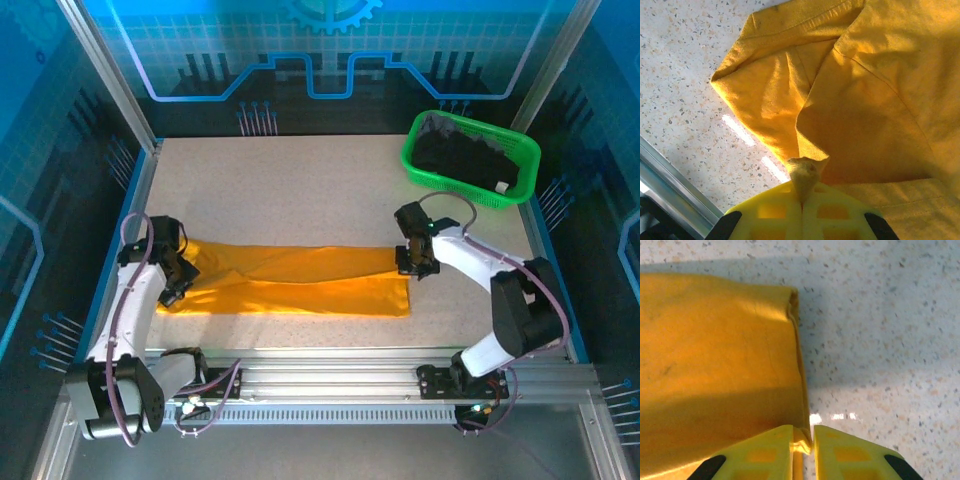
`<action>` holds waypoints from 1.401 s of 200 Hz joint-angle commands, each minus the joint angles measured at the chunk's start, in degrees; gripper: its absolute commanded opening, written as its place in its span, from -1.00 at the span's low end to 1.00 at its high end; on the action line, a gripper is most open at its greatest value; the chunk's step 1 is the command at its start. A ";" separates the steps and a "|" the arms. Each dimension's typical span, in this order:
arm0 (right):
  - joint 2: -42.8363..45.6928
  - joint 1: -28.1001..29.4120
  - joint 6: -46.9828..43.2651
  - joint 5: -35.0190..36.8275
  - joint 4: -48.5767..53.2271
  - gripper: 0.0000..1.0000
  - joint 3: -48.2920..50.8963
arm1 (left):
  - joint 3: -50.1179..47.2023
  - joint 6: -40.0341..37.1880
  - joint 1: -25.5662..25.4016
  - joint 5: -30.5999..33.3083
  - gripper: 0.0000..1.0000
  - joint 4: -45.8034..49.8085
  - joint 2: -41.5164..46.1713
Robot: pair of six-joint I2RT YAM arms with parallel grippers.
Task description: Fold and stack the t-shirts
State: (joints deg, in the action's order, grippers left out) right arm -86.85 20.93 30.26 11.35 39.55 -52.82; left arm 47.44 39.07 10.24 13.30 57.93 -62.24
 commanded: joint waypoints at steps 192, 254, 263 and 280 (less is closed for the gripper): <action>-23.83 -8.38 16.33 -6.85 13.57 -0.50 -18.82 | 16.55 1.34 -5.90 -22.42 -0.49 -14.27 -40.77; -30.68 -19.83 9.22 -5.12 14.35 -0.46 -27.34 | 17.02 13.51 -19.17 -28.60 -0.44 -20.47 -42.62; -31.83 -20.79 7.77 -4.13 14.70 -0.47 -29.60 | 18.89 12.80 -19.29 -27.04 -0.40 -19.06 -42.34; -32.44 -21.23 4.98 -4.12 14.01 -0.46 -32.45 | 23.64 9.75 -19.20 -20.90 -0.24 -14.05 -40.29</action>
State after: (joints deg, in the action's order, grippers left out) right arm -116.38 0.89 40.03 4.51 53.65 -82.11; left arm 64.77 49.15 -9.23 -11.86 39.29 -104.20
